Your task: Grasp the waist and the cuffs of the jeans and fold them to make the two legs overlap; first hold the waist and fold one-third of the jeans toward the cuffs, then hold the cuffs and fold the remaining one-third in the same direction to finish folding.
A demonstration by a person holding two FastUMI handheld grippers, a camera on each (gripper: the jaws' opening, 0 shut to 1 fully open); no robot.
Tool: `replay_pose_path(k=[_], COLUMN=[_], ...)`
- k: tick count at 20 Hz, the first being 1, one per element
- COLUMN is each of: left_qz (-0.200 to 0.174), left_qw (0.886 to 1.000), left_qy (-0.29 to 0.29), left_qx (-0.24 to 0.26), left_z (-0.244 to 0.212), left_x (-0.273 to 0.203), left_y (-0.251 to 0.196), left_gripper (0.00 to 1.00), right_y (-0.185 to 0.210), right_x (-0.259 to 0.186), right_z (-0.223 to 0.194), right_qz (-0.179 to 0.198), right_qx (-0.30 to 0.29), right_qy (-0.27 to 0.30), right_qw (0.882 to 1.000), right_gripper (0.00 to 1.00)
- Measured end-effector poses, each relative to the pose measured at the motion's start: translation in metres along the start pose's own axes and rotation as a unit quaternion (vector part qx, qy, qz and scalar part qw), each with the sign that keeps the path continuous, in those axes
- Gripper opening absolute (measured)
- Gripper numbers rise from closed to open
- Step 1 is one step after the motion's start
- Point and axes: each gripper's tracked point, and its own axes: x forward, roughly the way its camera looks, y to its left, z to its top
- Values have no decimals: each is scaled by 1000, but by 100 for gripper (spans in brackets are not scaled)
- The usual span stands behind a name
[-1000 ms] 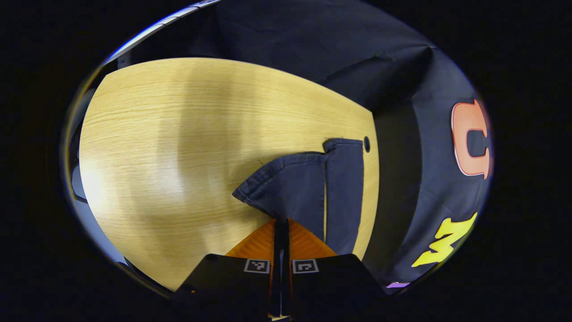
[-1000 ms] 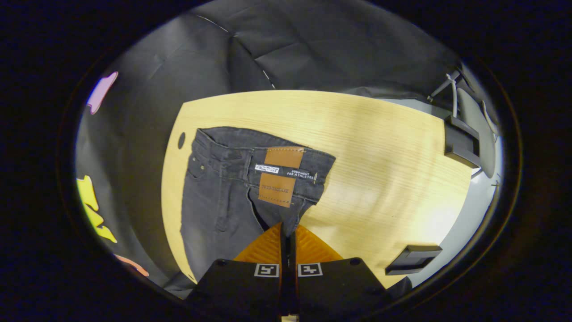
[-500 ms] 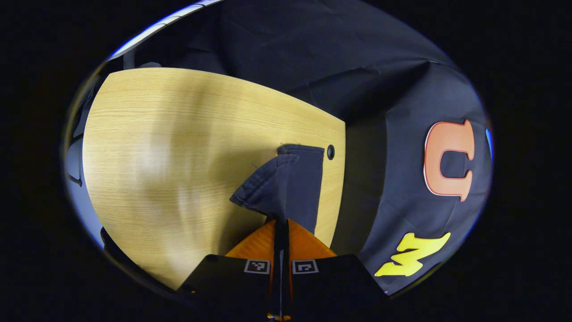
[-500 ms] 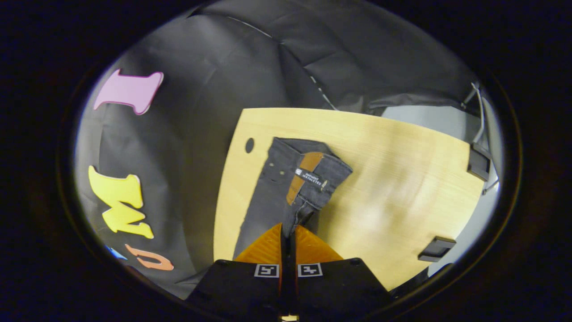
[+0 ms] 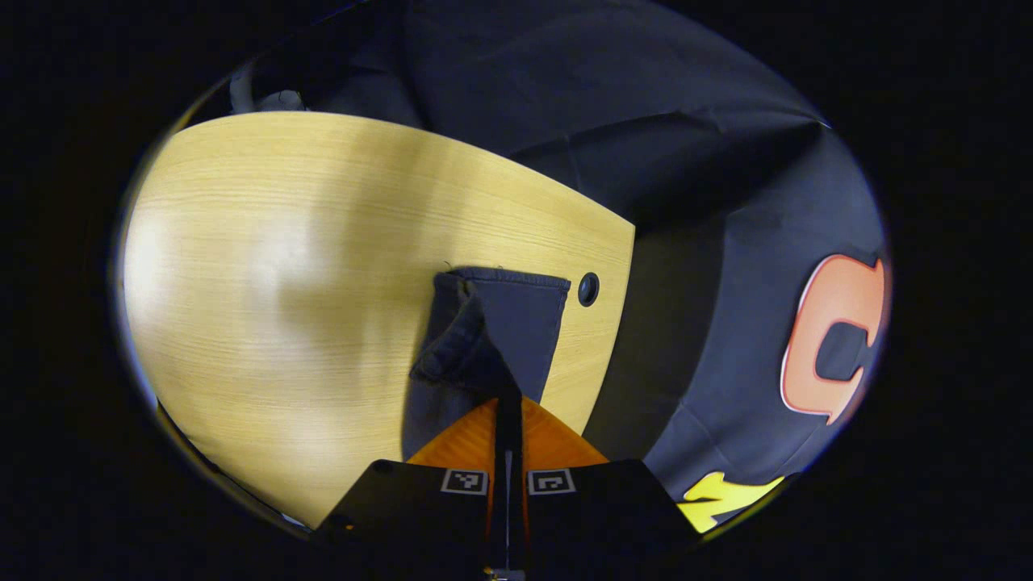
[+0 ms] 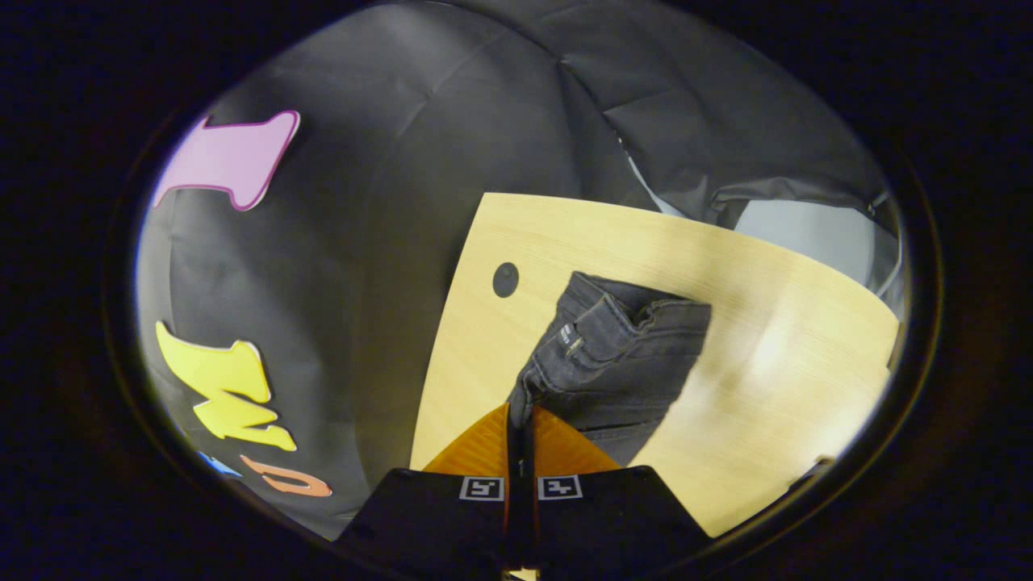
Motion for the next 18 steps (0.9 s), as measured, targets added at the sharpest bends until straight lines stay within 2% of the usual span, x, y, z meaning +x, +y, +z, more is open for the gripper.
replay_pose_path(k=[4, 6, 10, 12, 13, 14, 15, 16, 17, 18], left_qz=[8, 27, 63, 50, 43, 43, 48, 43, 45, 44], left_qw=[999, 997, 996, 996, 996, 996, 995, 995, 995, 995], left_qy=[34, 35, 42, 60, 63, 66, 69, 68, 62, 61], left_qx=[38, 55, 35, 36, 40, 45, 51, 56, 63, 67], left_z=[-6, -4, 8, 8, 9, 9, 9, 10, 12, 13], left_x=[67, 95, 132, 137, 134, 131, 127, 120, 114, 109], left_y=[-31, -29, -10, -16, -22, -26, -28, -34, -38, -42], left_gripper=[4, 4, 5, 8, 22, 29, 57, 67, 77, 82], right_y=[1, -2, -17, -22, -23, -20, -19, -17, -14, -10], right_x=[52, 73, 110, 117, 117, 117, 118, 119, 119, 113], right_z=[16, 20, 24, 26, 26, 27, 27, 27, 26, 28], right_qz=[-1, -4, -18, -27, -27, -22, -20, -16, -8, -3], right_qx=[-7, 6, 28, 41, 44, 47, 47, 45, 48, 51], right_qy=[2, 8, 16, 22, 22, 21, 20, 18, 15, 12], right_qw=[1000, 1000, 999, 999, 998, 998, 999, 999, 999, 999], right_gripper=[1, 1, 1, 1, 1, 0, 11, 15, 14, 34])
